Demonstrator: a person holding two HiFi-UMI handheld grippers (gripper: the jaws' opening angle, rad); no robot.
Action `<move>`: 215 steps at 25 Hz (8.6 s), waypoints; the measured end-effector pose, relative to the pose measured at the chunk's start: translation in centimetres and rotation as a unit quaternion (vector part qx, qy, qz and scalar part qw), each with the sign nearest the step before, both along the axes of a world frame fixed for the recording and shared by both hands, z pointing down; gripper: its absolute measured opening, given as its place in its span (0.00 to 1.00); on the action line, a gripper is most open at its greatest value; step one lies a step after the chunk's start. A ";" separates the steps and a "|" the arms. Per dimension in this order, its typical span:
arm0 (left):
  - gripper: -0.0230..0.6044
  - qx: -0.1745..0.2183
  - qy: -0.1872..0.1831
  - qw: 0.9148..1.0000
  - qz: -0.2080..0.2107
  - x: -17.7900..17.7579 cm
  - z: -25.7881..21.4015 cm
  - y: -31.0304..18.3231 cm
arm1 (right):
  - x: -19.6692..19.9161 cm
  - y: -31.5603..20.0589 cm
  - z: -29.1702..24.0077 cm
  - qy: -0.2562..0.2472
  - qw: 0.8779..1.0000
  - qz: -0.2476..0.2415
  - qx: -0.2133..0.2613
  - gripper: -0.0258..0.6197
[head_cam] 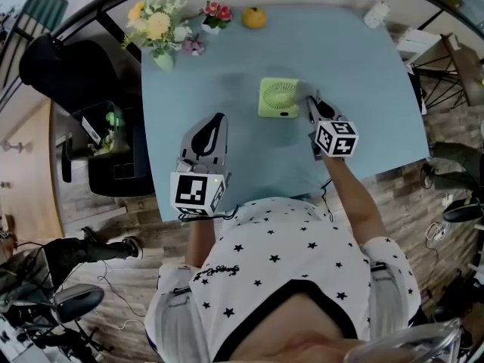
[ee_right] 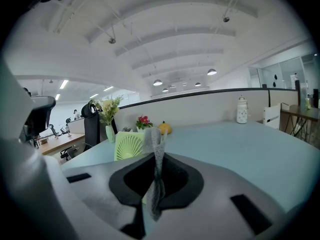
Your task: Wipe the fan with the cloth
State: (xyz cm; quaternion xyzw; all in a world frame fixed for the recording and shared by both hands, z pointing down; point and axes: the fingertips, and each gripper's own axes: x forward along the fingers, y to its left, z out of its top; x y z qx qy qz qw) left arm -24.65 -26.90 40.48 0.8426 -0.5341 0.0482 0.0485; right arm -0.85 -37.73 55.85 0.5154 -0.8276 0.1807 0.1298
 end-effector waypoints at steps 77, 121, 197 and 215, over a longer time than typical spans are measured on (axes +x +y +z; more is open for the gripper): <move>0.09 -0.001 -0.010 0.999 0.037 0.9 0.0 1.0 | 1.9 1.5 1.1 0.025 0.998 0.050 0.008 0.07; 0.09 -0.026 0.000 0.999 0.034 0.5 0.9 -0.1 | -5.4 2.7 3.8 0.039 0.998 -0.053 -0.021 0.07; 0.09 -0.025 0.009 1.000 0.015 0.3 0.1 1.3 | -1.1 4.2 7.7 0.083 0.994 -0.014 -0.063 0.07; 0.09 -0.022 0.010 0.999 0.021 0.3 0.1 0.9 | -1.0 4.6 2.0 -0.006 1.000 0.003 -0.005 0.07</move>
